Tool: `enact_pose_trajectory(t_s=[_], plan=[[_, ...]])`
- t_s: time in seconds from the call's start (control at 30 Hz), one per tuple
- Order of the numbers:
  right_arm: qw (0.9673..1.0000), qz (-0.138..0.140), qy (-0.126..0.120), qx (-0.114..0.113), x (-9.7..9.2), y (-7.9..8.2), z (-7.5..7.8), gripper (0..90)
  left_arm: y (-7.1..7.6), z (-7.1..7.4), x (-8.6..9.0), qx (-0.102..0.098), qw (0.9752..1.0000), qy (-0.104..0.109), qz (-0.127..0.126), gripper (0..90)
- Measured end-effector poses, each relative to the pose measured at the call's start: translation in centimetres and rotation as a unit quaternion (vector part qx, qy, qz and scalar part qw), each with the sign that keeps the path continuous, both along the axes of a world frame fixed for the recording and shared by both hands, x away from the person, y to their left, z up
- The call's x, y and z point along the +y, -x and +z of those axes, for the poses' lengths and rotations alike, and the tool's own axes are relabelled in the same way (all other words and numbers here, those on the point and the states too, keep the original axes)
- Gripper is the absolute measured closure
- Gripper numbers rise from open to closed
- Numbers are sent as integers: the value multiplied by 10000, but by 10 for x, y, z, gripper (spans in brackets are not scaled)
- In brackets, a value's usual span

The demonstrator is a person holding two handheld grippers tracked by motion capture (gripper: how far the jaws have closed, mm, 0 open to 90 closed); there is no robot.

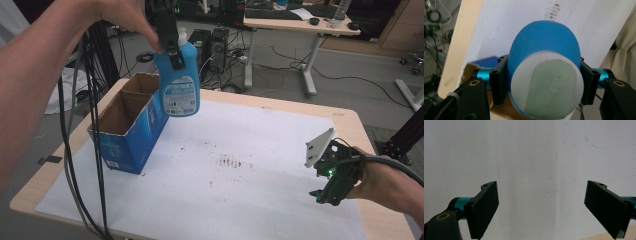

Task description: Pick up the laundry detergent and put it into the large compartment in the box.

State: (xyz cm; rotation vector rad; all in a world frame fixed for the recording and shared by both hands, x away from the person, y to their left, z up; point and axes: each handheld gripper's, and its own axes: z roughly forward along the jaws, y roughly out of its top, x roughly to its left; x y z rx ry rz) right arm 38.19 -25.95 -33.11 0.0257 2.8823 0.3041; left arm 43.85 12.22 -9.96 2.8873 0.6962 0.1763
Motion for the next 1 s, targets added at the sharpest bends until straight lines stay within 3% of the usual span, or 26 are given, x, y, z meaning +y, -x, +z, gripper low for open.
enact_pose_trajectory(t_s=[0.13, 0.27, 0.6, 0.8, 1.0], plan=[[10000, -24, 16, 8, 0, -1, -1, 114, 1, 4, 19, 14, 9993, 5, 373, 378], [10000, -20, 18, 10, 0, -2, -2, 114, 2, 5, 36, -60, 9968, 12, 802, 378], [10000, -29, 63, 11, -1, -2, -3, 114, 9, 14, 71, -141, 9885, -127, 1503, 378], [10000, 6, 41, -1, 1, -2, -4, 114, 12, 8, 91, -133, 9840, -364, 1737, 378], [9999, 46, 108, -8, 3, -1, -6, 115, 13, -1, 106, -87, 9821, -437, 1830, 378]])
